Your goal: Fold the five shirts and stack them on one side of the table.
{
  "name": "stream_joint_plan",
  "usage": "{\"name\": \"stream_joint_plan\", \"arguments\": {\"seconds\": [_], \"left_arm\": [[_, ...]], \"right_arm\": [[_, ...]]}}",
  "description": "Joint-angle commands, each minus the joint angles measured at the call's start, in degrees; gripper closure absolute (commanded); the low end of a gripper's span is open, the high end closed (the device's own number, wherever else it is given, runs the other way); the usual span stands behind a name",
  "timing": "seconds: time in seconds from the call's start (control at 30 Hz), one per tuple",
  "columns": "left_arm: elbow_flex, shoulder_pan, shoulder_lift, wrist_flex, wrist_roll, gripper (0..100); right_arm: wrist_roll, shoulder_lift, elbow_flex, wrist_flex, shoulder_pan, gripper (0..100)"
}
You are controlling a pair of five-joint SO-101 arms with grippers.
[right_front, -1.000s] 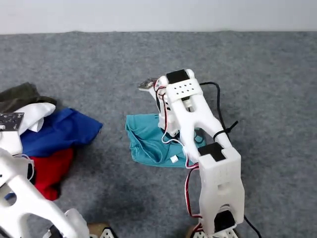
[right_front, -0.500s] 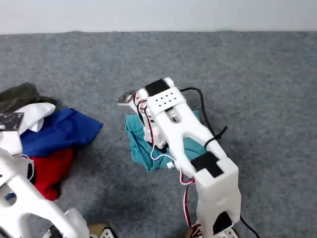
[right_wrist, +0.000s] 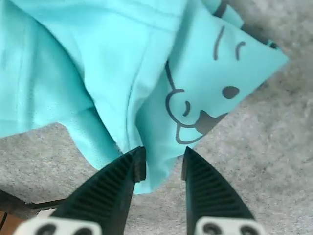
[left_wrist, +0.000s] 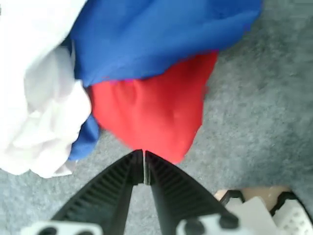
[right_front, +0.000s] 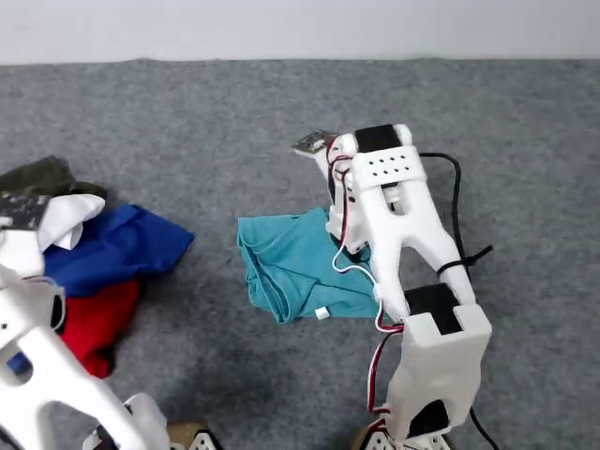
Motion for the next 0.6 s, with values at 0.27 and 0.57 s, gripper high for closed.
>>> {"name": "stream_joint_plan", "arguments": {"seconds": [0.27, 0.57], "left_arm": [[-5.0, 1.0, -1.8, 0.6, 4.2, 98], [-5.0, -6.6, -1.8, 0.6, 3.9, 98]], "right_arm": [[0.0, -8.0, -2.1, 2.4, -13.3, 98.7], [-0.2, 6.1, -5.0, 0.7, -26.0, 98.8]]}}
